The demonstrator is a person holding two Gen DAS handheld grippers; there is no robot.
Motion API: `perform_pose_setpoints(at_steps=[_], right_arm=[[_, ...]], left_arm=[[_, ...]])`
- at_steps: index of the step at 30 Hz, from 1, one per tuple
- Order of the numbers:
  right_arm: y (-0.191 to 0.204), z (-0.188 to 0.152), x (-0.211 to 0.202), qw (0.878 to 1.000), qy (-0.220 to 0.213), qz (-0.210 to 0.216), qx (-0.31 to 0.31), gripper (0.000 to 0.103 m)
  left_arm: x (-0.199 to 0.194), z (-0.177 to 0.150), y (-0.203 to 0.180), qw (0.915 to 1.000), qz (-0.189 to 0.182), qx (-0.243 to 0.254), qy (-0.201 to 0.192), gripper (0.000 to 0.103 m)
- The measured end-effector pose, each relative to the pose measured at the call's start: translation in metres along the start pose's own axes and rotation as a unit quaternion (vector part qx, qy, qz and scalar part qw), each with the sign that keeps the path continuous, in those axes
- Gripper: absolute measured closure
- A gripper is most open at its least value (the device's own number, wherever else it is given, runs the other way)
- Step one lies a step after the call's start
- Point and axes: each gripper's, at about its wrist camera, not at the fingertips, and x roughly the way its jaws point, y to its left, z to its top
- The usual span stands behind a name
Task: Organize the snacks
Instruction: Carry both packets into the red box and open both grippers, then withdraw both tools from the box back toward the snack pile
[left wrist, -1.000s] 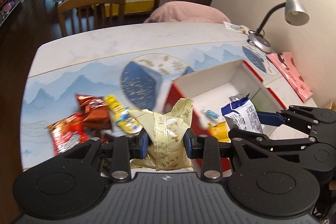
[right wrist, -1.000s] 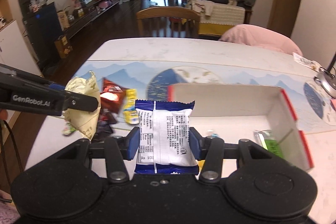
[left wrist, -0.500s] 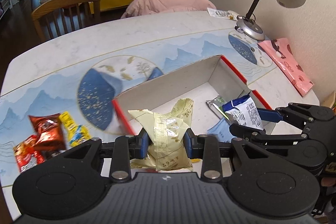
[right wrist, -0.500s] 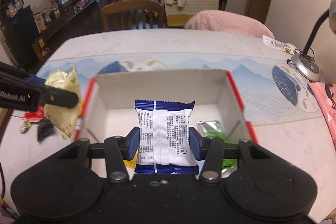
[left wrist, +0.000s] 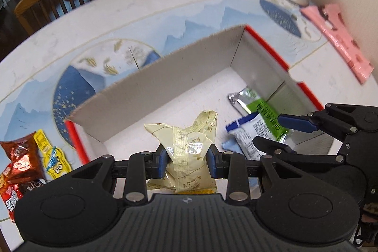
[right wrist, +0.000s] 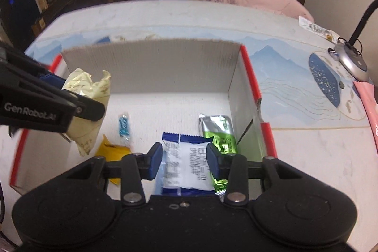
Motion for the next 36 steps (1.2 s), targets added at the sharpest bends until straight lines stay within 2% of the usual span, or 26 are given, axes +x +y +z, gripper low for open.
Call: perform_pose_setpoints(at_steps=[9,13,15,20,26,36], right_arm=[[-0.009,-0.006,0.005,1.0,0.01,0.024,0.007,0.06],[-0.011,-0.007,0.003,0.999,0.01,0.029,0.013,0.059],[-0.012,-0.007,0.002,0.999,0.009,0.03,0.014,0.058],[-0.011,-0.007,-0.006,0.999,0.0,0.032,0.018,0.052],[-0.009,-0.006,-0.021,0.999,-0.017,0.033,0.024,0.044],[0.003,-0.001,-0.059,0.997,-0.062,0.035,0.032,0.04]], left_arm=[[0.045,-0.002,-0.009,0.9979,0.016,0.008,0.063,0.07],[0.05,-0.003,-0.011,0.9974,0.009,0.008,0.072,0.07],[0.049,-0.003,-0.011,0.9975,0.009,0.008,0.07,0.069],[0.045,-0.006,-0.008,0.9981,0.008,0.002,0.061,0.055],[0.028,-0.01,-0.003,0.9992,-0.003,0.001,0.041,0.055],[-0.016,-0.021,0.011,0.9997,-0.018,-0.004,-0.016,0.055]])
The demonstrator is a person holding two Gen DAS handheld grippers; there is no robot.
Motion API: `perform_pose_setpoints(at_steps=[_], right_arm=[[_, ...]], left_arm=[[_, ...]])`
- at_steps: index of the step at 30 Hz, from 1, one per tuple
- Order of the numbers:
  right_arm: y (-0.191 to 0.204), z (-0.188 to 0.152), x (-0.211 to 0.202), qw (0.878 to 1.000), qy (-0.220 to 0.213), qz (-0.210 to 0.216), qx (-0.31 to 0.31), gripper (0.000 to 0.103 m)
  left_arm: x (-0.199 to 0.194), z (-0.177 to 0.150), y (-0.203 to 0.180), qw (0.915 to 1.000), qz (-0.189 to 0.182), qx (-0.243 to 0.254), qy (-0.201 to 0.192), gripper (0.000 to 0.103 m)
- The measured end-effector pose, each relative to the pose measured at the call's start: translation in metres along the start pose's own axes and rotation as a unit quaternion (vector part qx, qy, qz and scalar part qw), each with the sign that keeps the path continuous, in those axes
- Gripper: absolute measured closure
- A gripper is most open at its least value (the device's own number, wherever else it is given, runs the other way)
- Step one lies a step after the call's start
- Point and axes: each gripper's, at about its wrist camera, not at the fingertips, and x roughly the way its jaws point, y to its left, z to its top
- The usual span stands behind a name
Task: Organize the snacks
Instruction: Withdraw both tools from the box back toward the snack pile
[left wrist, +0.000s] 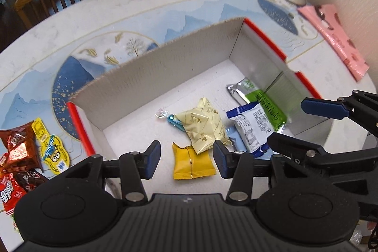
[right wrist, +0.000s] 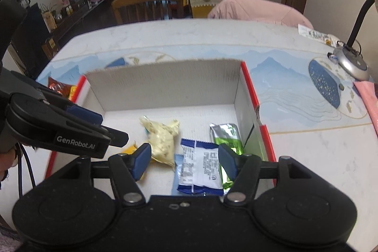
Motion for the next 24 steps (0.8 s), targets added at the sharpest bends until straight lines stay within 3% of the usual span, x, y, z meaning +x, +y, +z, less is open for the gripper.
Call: perform_pose_setpoints(at_steps=[11,15,18,24], right_arm=[[0.034,0.007,-0.029,0.999,-0.042,0.007,0.006,0.031],[0.054,0.009,-0.035,0.998,-0.054,0.015,0.002,0.025],[0.073,0.011,-0.038,0.998,-0.063,0.023,-0.006,0.022],[0.106,0.011,-0.036,0.997,-0.071,0.04,-0.009,0.014]], left_arm=[[-0.059,-0.024,0.019,0.9969,0.005,0.016,-0.077,0.055],[-0.078,-0.035,0.033,0.9953,0.005,0.012,-0.096,0.055],[-0.09,-0.046,0.047,0.9938,0.01,0.01,-0.111,0.048],[-0.109,-0.07,0.078,0.9918,0.016,-0.002,-0.127,0.047]])
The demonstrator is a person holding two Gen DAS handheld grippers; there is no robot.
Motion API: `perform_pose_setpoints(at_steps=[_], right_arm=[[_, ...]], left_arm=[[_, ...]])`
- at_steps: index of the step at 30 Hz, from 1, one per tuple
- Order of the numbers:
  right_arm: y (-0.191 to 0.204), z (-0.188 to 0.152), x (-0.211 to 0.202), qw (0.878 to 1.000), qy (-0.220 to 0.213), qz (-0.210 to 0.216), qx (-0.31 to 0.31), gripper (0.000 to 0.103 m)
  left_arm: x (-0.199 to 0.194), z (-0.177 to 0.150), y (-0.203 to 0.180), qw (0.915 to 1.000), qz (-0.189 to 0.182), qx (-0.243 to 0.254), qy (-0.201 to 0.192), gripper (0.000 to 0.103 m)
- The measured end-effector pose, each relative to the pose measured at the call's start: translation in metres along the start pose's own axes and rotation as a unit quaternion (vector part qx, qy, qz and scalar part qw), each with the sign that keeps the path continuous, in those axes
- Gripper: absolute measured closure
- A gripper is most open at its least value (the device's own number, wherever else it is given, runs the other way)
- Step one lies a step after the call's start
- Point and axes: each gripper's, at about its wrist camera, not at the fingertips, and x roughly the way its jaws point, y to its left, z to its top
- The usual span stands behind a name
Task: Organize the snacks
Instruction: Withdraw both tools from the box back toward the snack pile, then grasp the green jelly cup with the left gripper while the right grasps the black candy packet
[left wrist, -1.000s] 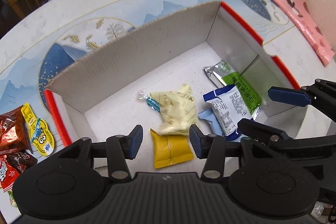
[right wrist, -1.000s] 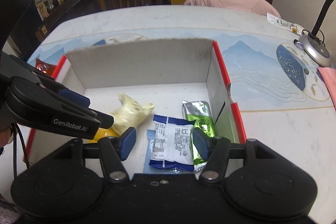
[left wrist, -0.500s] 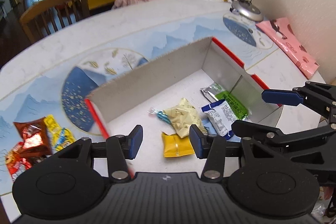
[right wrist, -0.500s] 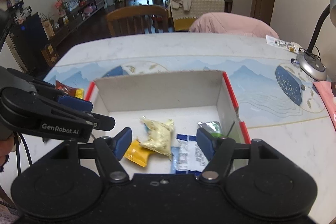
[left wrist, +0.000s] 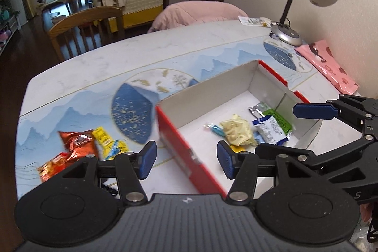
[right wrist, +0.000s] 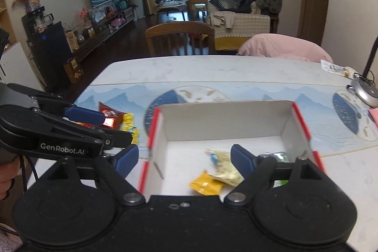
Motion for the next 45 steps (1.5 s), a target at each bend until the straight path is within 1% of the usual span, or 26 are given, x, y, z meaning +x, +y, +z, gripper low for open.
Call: perform_pose_setpoints(at_steps=[4,6,9,11,13,15,20,24,33,39,45], right_arm=[[0.024,0.002,0.004,1.0,-0.008,0.017,-0.003,0.01],[0.036,0.003,0.007,1.0,-0.011,0.02,-0.008,0.005],[0.054,0.003,0.014,0.999,-0.011,0.031,-0.015,0.003],[0.066,0.003,0.02,0.999,-0.01,0.034,-0.02,0.001],[0.077,0.003,0.026,0.999,-0.008,0.036,-0.024,0.001],[0.086,0.0,0.034,0.999,-0.001,0.038,-0.026,0.0],[0.107,-0.008,0.055,0.999,0.023,0.042,-0.026,0.0],[0.122,-0.012,0.071,0.998,0.038,0.045,-0.036,0.0],[0.16,-0.02,0.109,0.99,0.069,0.075,-0.102,0.0],[0.172,-0.024,0.144,0.981,0.103,0.093,-0.133,0.0],[0.179,-0.028,0.179,0.974,0.133,0.089,-0.158,0.002]], left_arm=[[-0.014,-0.014,0.023,0.9998,0.01,-0.008,-0.013,0.038],[-0.019,-0.021,0.036,0.9996,0.017,-0.014,-0.016,0.037],[-0.024,-0.029,0.058,0.9991,0.021,-0.034,-0.014,0.035],[-0.028,-0.036,0.073,0.9985,0.026,-0.045,-0.018,0.03],[-0.03,-0.044,0.09,0.9977,0.031,-0.056,-0.021,0.029],[-0.03,-0.051,0.106,0.9966,0.044,-0.067,-0.02,0.029],[-0.026,-0.073,0.153,0.9921,0.067,-0.106,-0.001,0.029],[-0.021,-0.091,0.18,0.9894,0.083,-0.119,0.013,0.029],[0.002,-0.122,0.221,0.9845,0.1,-0.135,0.049,0.029],[0.023,-0.136,0.236,0.981,0.093,-0.151,0.078,0.029],[0.039,-0.144,0.245,0.9793,0.086,-0.157,0.094,0.029]])
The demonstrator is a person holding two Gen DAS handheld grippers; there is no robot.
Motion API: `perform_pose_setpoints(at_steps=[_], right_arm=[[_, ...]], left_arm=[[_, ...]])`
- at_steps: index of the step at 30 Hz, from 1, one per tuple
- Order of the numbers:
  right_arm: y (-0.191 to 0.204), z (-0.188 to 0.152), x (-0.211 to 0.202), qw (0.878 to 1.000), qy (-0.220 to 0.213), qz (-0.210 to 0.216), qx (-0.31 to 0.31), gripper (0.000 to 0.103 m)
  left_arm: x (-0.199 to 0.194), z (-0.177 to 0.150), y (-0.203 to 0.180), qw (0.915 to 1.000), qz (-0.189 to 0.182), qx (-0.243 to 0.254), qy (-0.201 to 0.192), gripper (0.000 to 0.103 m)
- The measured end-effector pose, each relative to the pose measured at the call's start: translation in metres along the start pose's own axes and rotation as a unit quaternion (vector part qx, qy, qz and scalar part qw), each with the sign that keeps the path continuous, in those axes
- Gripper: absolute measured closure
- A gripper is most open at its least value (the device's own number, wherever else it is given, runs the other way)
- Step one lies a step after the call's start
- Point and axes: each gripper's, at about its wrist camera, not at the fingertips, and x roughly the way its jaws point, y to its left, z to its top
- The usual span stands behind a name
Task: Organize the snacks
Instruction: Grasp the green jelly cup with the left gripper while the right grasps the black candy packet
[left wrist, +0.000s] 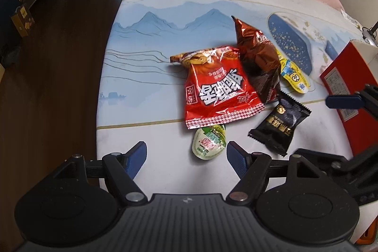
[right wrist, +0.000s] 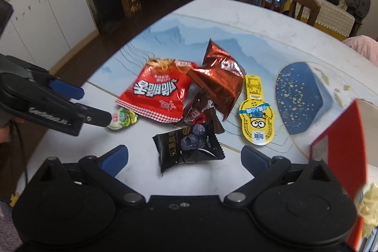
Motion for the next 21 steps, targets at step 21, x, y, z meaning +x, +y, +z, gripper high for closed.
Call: perform_pose_setpoints(at_steps=[21], right_arm=[[-0.005,0.002,0.043,0.999,0.027,0.019,-0.017,0.028]], left_arm=[[0.032,0.007,-0.019,0.999,0.0,0.043,0.016,0.039]])
